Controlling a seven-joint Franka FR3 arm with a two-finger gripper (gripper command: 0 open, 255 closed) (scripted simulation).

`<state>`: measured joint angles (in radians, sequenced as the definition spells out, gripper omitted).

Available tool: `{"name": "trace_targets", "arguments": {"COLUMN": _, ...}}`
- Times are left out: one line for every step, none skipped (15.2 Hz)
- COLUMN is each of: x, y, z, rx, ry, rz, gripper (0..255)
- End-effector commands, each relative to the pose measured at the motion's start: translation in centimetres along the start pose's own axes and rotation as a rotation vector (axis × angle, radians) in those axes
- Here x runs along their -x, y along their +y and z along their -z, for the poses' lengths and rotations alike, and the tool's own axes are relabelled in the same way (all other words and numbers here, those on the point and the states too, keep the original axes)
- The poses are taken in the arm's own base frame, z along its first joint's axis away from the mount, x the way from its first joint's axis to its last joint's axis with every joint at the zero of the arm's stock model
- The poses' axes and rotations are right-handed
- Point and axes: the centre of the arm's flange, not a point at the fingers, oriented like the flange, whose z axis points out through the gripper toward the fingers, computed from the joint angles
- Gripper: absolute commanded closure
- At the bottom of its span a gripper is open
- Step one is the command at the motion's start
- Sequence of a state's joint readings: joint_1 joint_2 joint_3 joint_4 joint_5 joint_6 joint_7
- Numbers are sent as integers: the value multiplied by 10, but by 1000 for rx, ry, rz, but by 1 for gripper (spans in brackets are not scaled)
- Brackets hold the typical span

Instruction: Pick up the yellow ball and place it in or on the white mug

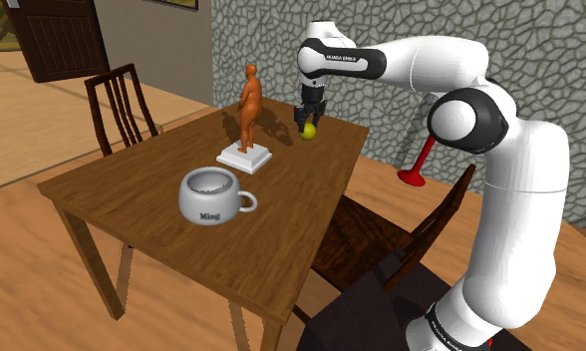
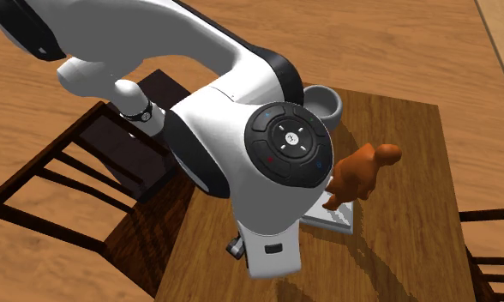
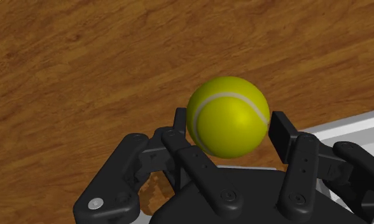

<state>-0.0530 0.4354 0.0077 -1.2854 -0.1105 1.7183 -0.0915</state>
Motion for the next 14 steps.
{"name": "trace_targets", "arguments": {"x": 0, "y": 1, "z": 11, "rx": 0, "ry": 0, "rz": 0, "gripper": 255}}
{"name": "trace_targets", "arguments": {"x": 0, "y": 1, "z": 16, "rx": 0, "ry": 0, "rz": 0, "gripper": 255}}
{"name": "trace_targets", "arguments": {"x": 0, "y": 2, "z": 21, "rx": 0, "ry": 0, "rz": 0, "gripper": 255}}
{"name": "trace_targets", "arguments": {"x": 0, "y": 3, "z": 26, "rx": 0, "ry": 0, "rz": 0, "gripper": 255}}
{"name": "trace_targets", "arguments": {"x": 0, "y": 3, "z": 32, "rx": 0, "ry": 0, "rz": 0, "gripper": 255}}
{"name": "trace_targets", "arguments": {"x": 0, "y": 4, "z": 37, "rx": 0, "ry": 0, "rz": 0, "gripper": 255}}
{"name": "trace_targets", "arguments": {"x": 1, "y": 4, "z": 42, "rx": 0, "ry": 0, "rz": 0, "gripper": 255}}
{"name": "trace_targets", "arguments": {"x": 1, "y": 5, "z": 47, "rx": 0, "ry": 0, "rz": 0, "gripper": 255}}
{"name": "trace_targets", "arguments": {"x": 1, "y": 5, "z": 53, "rx": 0, "ry": 0, "rz": 0, "gripper": 255}}
{"name": "trace_targets", "arguments": {"x": 1, "y": 6, "z": 58, "rx": 0, "ry": 0, "rz": 0, "gripper": 255}}
{"name": "trace_targets", "arguments": {"x": 1, "y": 6, "z": 63, "rx": 0, "ry": 0, "rz": 0, "gripper": 255}}
{"name": "trace_targets", "arguments": {"x": 1, "y": 7, "z": 68, "rx": 0, "ry": 0, "rz": 0, "gripper": 255}}
{"name": "trace_targets", "arguments": {"x": 1, "y": 8, "z": 74, "rx": 0, "ry": 0, "rz": 0, "gripper": 255}}
{"name": "trace_targets", "arguments": {"x": 1, "y": 8, "z": 75, "rx": 0, "ry": 0, "rz": 0, "gripper": 255}}
